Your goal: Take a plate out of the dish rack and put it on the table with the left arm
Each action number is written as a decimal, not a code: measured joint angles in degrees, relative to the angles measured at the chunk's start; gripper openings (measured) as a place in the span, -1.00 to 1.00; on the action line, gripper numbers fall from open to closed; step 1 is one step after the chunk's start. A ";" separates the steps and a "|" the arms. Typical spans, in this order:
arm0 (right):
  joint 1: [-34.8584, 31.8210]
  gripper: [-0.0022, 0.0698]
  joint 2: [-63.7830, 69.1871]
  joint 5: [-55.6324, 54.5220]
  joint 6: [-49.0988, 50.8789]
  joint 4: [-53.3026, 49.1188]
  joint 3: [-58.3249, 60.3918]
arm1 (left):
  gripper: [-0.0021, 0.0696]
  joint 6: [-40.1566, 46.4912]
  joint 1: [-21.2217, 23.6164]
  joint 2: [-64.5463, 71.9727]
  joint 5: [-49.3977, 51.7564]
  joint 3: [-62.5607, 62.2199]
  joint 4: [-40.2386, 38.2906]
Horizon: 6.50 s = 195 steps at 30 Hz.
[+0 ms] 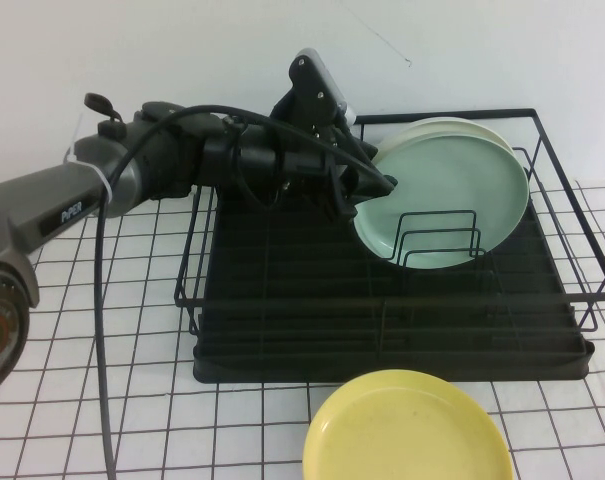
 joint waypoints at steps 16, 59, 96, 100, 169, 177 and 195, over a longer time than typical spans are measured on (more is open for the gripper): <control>0.00 -0.94 0.00 0.00 0.00 0.00 0.00 | 0.13 4.39 -0.09 2.45 -0.71 0.00 -3.92; 0.00 -0.94 0.00 0.00 0.00 0.00 0.00 | -0.78 -48.58 -3.91 -19.87 9.23 -3.01 27.67; 0.00 -0.94 0.00 0.00 0.00 0.00 0.00 | -0.78 -65.46 -4.56 -24.34 6.23 37.80 28.47; 0.00 -0.94 0.00 0.00 0.00 0.00 0.00 | -0.78 -64.97 -4.56 -22.29 5.24 37.80 27.71; 0.00 -0.94 0.00 0.00 0.00 0.00 0.00 | -0.94 -58.19 -8.72 -58.11 -12.38 46.73 35.05; 0.00 -0.94 0.00 0.00 0.00 0.00 0.00 | -0.94 -57.54 -8.72 -80.72 -21.90 65.67 30.20; 0.00 -0.94 0.00 0.00 0.00 0.00 0.00 | -0.95 -56.63 -8.72 -101.69 -33.46 87.41 26.58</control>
